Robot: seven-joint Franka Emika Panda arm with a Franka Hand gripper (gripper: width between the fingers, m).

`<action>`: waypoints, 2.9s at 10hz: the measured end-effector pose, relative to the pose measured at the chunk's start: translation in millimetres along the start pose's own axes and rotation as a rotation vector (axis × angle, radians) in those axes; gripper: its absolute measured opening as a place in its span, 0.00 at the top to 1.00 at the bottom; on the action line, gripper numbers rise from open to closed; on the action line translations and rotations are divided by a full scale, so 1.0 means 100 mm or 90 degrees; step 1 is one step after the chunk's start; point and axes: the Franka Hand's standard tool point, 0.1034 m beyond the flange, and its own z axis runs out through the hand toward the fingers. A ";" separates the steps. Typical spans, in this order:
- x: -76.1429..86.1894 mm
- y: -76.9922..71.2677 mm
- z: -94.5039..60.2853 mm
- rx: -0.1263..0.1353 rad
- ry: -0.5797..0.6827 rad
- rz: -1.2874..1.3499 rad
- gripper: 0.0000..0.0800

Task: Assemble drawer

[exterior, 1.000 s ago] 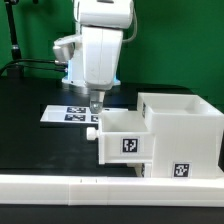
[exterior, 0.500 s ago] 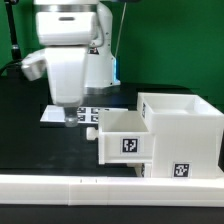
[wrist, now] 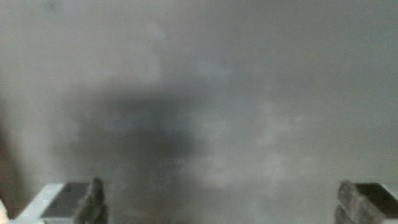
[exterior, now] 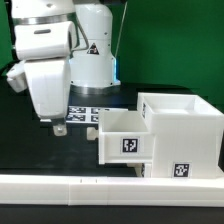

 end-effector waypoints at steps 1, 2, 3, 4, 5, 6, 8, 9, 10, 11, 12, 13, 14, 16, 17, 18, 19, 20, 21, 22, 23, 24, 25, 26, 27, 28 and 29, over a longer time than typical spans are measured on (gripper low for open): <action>0.07 0.01 0.01 0.002 0.000 -0.014 0.19; 0.16 0.01 0.05 0.008 -0.006 -0.042 0.19; 0.23 0.01 0.07 0.013 -0.010 -0.064 0.19; 0.26 0.00 0.08 0.017 -0.008 -0.059 0.19; 0.25 -0.01 0.08 0.017 -0.009 -0.057 0.19; 0.24 -0.01 0.08 0.017 -0.008 -0.057 0.19; 0.27 0.01 0.08 0.011 -0.012 -0.064 0.19; 0.36 0.06 0.08 -0.004 -0.015 -0.082 0.19; 0.46 0.06 0.11 -0.018 -0.019 -0.102 0.19; 0.54 0.03 0.14 -0.015 -0.018 -0.105 0.19; 0.61 0.03 0.17 -0.012 -0.018 -0.111 0.19; 0.65 0.03 0.18 -0.010 -0.017 -0.108 0.19; 0.68 0.02 0.19 -0.009 -0.020 -0.094 0.19; 0.75 0.02 0.20 -0.007 -0.024 -0.061 0.19; 0.78 0.02 0.21 -0.005 -0.027 -0.049 0.19; 0.81 0.01 0.21 -0.002 -0.029 -0.042 0.19; 0.84 0.01 0.21 0.003 -0.030 -0.040 0.19; 0.87 0.01 0.21 0.005 -0.030 -0.031 0.19; 0.89 0.01 0.21 0.008 -0.030 -0.030 0.19; 0.89 0.01 0.21 0.020 -0.030 -0.032 0.19; 0.88 -0.01 0.21 0.029 -0.030 -0.036 0.19; 0.89 -0.01 0.21 0.029 -0.030 -0.031 0.19; 0.89 -0.01 0.21 0.028 -0.030 -0.030 0.19; 0.89 -0.01 0.20 0.029 -0.030 -0.031 0.19; 0.88 -0.01 0.21 0.029 -0.030 -0.030 0.19; 0.88 -0.01 0.21 0.030 -0.030 -0.030 0.19; 0.88 -0.01 0.21 0.030 -0.030 -0.030 0.19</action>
Offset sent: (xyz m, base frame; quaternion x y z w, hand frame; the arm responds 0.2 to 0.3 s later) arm -0.0018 0.0311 0.0002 0.0415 0.0027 -0.0156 0.9990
